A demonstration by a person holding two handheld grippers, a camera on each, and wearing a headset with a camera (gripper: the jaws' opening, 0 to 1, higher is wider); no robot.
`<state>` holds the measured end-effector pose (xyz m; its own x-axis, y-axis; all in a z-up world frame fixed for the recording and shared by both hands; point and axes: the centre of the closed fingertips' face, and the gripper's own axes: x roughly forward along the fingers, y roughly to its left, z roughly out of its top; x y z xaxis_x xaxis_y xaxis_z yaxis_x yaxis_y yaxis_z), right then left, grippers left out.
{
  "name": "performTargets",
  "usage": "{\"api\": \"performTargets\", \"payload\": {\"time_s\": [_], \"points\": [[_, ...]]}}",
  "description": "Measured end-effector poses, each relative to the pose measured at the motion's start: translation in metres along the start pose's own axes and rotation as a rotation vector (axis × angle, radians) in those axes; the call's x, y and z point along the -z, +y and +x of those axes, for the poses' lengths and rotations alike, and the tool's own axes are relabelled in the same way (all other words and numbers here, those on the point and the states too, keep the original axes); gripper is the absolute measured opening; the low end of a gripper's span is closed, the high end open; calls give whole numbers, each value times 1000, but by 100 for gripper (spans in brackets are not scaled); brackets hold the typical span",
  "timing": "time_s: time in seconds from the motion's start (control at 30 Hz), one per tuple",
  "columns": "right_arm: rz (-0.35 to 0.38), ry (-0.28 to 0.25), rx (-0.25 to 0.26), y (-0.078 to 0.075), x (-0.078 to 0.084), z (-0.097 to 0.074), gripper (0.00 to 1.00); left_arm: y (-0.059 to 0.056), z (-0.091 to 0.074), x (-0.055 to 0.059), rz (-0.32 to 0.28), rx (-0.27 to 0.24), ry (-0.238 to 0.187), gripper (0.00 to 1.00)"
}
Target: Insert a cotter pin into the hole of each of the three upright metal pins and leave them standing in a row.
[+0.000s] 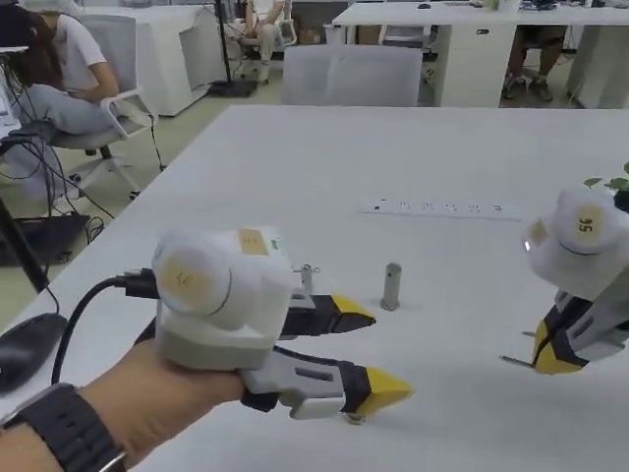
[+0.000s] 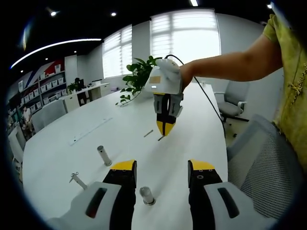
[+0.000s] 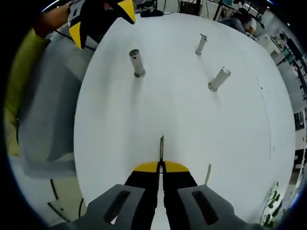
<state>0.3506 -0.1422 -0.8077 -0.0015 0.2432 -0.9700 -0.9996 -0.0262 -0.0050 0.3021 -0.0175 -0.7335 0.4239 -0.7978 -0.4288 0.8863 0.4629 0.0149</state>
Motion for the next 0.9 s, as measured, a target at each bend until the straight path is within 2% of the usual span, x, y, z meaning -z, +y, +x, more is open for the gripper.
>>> {"api": "performTargets", "payload": {"time_s": [0.3, 0.47, 0.7, 0.9], "points": [[-72, -15, -54, 35, -37, -17, 3, -25, 17, 2, 41, 82, 5, 39], [-107, -25, -86, 54, -56, -29, 3, -34, 24, 3, 66, 116, 6, 37], [-131, -15, -111, 68, -69, -37, 3, -42, 26, -1, 114, 145, -15, 29], [-137, -4, -140, 76, -78, -37, 3, -47, 26, -5, 200, 155, -39, 17]]}}
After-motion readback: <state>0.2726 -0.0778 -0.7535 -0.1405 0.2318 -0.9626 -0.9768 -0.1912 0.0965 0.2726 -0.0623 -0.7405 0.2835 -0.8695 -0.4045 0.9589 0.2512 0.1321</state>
